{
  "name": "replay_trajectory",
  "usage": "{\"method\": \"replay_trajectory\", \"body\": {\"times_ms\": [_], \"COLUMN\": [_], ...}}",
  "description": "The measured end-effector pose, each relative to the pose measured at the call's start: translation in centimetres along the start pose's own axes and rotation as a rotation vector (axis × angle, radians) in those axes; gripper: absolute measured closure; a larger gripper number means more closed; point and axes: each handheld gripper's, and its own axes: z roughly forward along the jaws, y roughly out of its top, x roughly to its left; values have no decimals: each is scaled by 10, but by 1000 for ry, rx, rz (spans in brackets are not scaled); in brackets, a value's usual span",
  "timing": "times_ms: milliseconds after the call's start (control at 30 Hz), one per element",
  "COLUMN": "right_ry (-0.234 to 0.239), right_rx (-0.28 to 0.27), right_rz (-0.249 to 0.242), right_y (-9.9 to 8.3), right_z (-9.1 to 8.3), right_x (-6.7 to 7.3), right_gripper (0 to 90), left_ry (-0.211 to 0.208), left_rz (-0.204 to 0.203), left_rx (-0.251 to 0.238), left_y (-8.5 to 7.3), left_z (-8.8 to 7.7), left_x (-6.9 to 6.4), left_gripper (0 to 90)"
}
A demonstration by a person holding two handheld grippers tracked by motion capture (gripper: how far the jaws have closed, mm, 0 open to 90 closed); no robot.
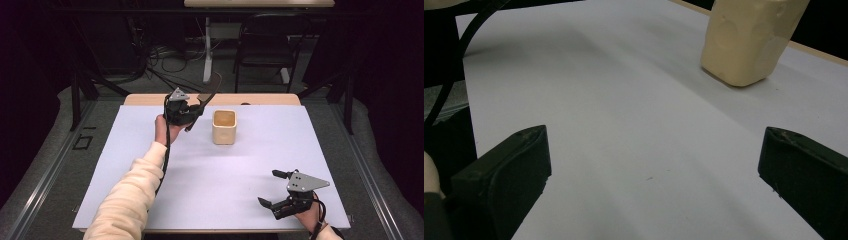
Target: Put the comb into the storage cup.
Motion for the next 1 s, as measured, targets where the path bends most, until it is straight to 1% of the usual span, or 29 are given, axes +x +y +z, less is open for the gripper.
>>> {"method": "replay_trajectory", "body": {"times_ms": [167, 300, 567, 867, 1000], "right_ry": [0, 1, 2, 2, 1], "right_rx": [-1, 0, 0, 1, 0], "right_rz": [-1, 0, 0, 1, 4], "right_y": [0, 0, 0, 0, 0], "right_z": [0, 0, 0, 0, 0], "right_x": [0, 0, 0, 0, 0], "right_gripper": [0, 0, 0, 0, 0], "left_ry": [-3, -3, -10, -11, -11], "left_rz": [3, 5, 6, 5, 11], "left_rx": [-5, -19, -25, -40, -46], "left_y": [3, 5, 7, 11, 12], "left_z": [2, 4, 7, 6, 6], "left_x": [-2, -3, -4, -6, -6], "left_gripper": [716, 716, 716, 716, 716]}}
